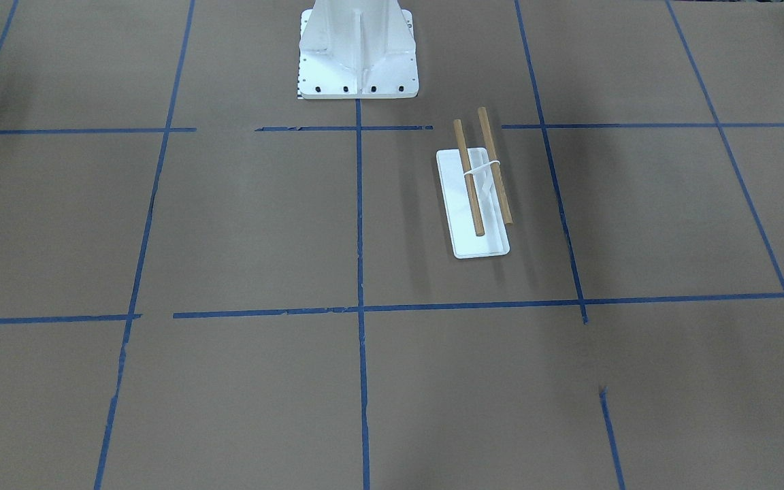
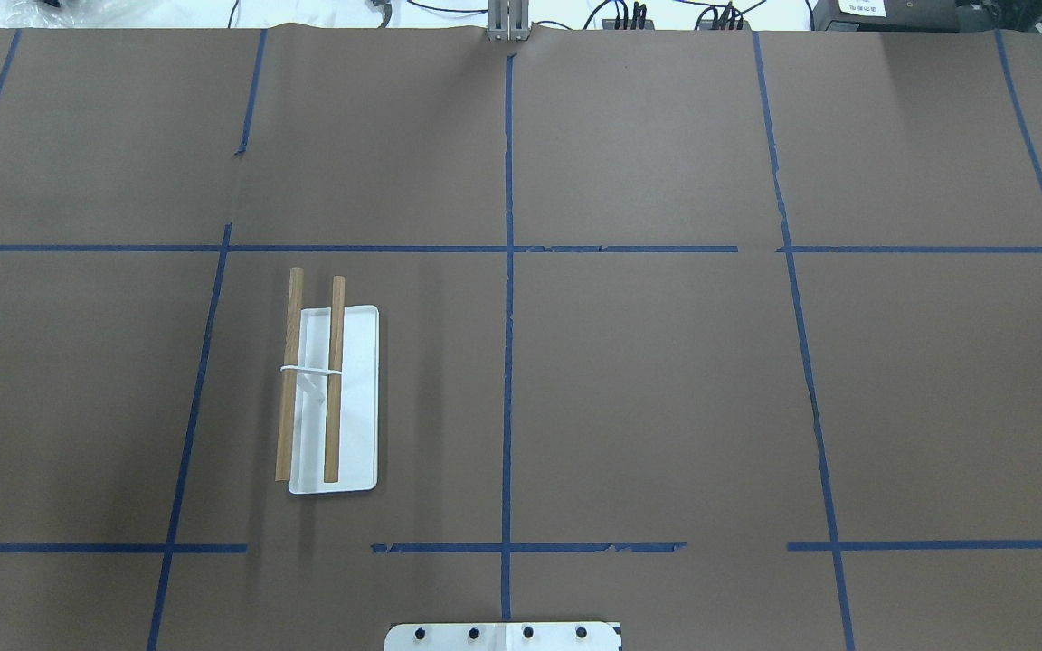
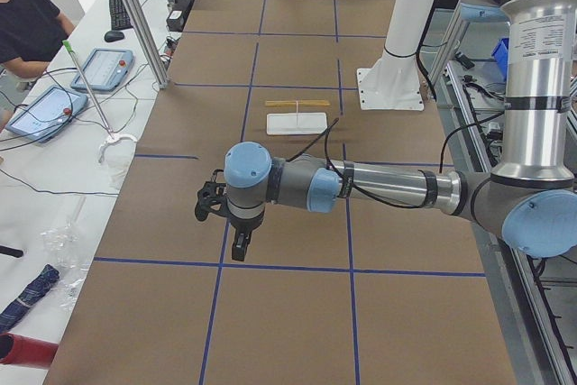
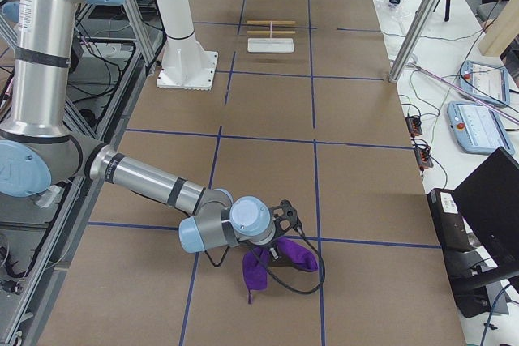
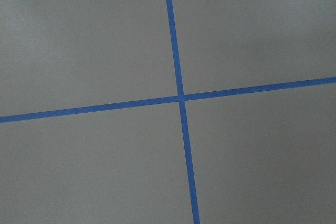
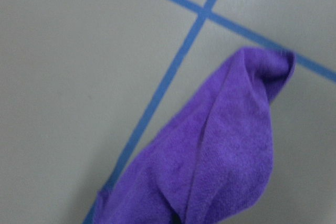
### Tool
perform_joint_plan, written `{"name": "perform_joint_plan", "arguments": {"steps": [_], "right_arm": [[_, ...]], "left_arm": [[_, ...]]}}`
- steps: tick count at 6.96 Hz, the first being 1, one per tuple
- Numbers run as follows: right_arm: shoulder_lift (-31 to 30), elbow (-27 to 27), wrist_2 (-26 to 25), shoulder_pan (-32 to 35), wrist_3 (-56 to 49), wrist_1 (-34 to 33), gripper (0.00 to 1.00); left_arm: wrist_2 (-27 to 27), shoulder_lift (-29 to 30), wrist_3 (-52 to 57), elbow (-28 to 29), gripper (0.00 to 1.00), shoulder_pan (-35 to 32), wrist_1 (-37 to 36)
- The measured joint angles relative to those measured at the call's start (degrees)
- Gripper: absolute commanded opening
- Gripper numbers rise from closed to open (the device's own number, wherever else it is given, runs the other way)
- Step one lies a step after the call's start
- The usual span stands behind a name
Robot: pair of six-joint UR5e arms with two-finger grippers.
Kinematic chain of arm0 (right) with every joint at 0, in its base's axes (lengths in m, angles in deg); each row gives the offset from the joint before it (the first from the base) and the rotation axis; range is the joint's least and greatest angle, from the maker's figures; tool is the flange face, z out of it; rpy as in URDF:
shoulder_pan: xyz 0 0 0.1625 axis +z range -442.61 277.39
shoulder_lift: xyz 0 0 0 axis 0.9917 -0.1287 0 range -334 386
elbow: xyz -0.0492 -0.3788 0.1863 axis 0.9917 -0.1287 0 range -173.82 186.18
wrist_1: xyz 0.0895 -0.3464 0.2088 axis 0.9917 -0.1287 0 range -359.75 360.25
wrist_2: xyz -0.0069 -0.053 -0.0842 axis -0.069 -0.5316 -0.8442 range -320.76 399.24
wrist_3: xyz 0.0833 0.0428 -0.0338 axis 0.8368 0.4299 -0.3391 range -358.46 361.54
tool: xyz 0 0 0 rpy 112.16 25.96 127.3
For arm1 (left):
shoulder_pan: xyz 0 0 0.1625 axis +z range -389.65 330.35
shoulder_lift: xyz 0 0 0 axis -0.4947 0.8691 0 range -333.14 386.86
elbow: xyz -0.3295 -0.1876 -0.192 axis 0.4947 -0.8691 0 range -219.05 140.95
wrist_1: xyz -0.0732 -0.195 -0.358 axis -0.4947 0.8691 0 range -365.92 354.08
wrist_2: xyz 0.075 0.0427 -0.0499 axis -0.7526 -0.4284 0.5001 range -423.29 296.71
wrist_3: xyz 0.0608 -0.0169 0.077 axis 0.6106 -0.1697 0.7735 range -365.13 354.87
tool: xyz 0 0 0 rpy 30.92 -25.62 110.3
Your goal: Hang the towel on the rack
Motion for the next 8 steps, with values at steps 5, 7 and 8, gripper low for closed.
{"name": "perform_joint_plan", "arguments": {"steps": [5,7,8], "right_arm": [[15.19,12.60,-0.36,-5.44,30.37,0.45,0.00],[22.88,15.24,-3.24,-12.68,44.08,0.48,0.00],[25.59,17.64,-7.15,-17.27,49.36,0.46,0.00]], "left_arm": [[-0.13,1.96,-0.34,-1.60,1.00,0.57,7.46],[-0.25,4.08,-7.37,-1.53,1.00,4.06,14.76],[-0.31,5.03,-13.86,-1.49,1.00,7.35,19.82]]}}
